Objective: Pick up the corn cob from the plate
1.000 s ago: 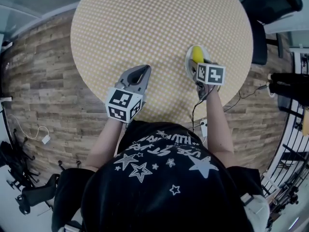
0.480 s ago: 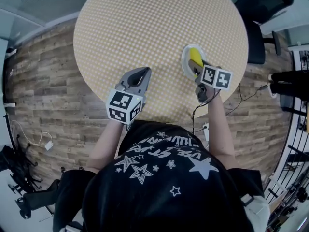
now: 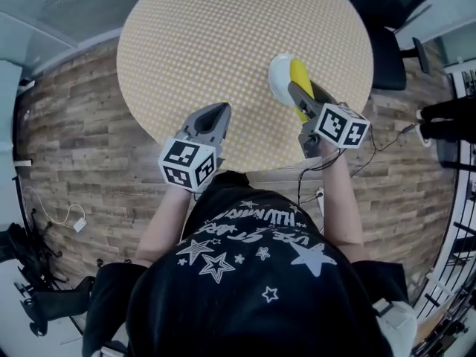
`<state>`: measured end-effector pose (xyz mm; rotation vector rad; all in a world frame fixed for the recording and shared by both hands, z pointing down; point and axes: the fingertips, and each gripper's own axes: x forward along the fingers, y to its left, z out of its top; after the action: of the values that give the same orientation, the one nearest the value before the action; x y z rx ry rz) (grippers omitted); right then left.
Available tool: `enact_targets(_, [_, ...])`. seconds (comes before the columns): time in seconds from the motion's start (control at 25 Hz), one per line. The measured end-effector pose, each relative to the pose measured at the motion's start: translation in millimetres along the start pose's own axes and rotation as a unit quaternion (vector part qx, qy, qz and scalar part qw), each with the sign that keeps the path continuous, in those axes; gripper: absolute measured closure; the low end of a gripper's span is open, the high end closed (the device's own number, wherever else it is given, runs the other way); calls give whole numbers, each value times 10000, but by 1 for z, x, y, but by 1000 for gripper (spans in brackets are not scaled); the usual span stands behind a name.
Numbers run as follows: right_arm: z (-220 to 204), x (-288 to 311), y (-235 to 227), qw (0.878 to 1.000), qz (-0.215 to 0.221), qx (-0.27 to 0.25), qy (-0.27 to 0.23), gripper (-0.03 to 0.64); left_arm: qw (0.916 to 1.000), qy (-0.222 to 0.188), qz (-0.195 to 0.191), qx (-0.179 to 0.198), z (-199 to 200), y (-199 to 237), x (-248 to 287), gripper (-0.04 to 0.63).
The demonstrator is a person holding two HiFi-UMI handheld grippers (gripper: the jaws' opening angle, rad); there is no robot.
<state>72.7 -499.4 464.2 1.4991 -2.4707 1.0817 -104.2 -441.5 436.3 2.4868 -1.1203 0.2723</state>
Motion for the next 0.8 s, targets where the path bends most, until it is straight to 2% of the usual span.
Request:
enact_targets(0.12, [7, -29, 16, 9989, 315, 68, -328, 354, 9999, -129, 79, -63, 0, -17, -14, 589])
enact_targets(0.4, [12, -96, 50, 9908, 988, 257, -883, 354, 9985, -410, 345, 127, 6, -51, -47, 589])
enact_targets(0.8, [-34, -185, 81, 9827, 1586, 96, -948, 354, 9954, -711, 581, 261, -18, -126, -106, 589])
